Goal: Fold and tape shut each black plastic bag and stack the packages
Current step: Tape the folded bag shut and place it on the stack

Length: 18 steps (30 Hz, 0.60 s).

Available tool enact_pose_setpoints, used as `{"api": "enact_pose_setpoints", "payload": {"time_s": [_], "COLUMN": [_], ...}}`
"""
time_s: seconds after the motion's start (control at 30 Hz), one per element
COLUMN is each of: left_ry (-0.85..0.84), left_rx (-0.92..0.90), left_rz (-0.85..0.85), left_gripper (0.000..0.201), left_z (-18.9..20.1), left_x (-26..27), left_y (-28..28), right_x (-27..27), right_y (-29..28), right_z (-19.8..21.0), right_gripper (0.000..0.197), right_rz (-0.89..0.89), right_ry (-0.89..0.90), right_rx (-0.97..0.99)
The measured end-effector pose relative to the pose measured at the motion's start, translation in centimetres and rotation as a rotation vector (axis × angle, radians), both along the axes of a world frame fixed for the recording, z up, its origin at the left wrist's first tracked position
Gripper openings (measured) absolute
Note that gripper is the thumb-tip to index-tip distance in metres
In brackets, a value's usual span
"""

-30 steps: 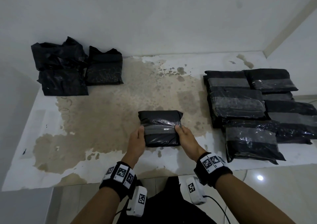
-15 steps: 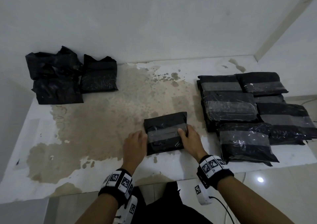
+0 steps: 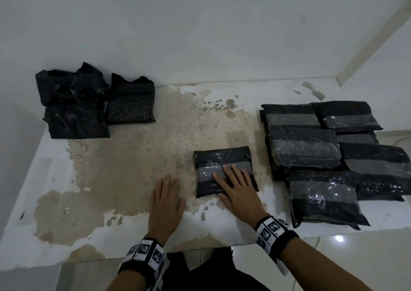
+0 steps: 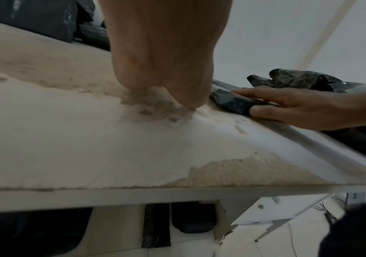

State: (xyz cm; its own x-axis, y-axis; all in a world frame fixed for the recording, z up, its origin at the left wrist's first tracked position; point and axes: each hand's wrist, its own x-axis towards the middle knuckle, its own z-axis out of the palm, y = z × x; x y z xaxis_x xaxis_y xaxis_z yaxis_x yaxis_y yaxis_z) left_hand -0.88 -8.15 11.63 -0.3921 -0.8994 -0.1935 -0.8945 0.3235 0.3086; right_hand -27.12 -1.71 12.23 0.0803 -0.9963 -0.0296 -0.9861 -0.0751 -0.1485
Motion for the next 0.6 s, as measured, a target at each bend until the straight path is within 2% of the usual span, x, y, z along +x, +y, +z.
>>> {"api": "enact_pose_setpoints", "payload": {"time_s": [0.2,0.4,0.5,0.6], "left_ry": [-0.004,-0.036,-0.019,0.025], "left_rx": [-0.02,0.002,-0.014,-0.077], "left_rz": [-0.019,-0.046,-0.055,-0.058], "left_gripper": [0.068,0.067,0.062,0.057], "left_z": [-0.7,-0.5,-0.4,0.0], "left_x": [0.4,0.5,0.6,0.7], "left_y": [0.1,-0.1,-0.2,-0.9], "right_x": [-2.5,-5.3,-5.9,-5.7], "right_y": [-6.4,-12.0,-13.0,-13.1], "right_z": [1.7,2.4,2.4,2.0], "right_gripper": [0.057,0.078,0.086,0.082], "right_rz": [-0.12,-0.169,-0.211,-0.234], "right_ry": [-0.039,-0.026,-0.056,-0.083], "right_rx": [0.071,0.138,0.174,0.142]}}
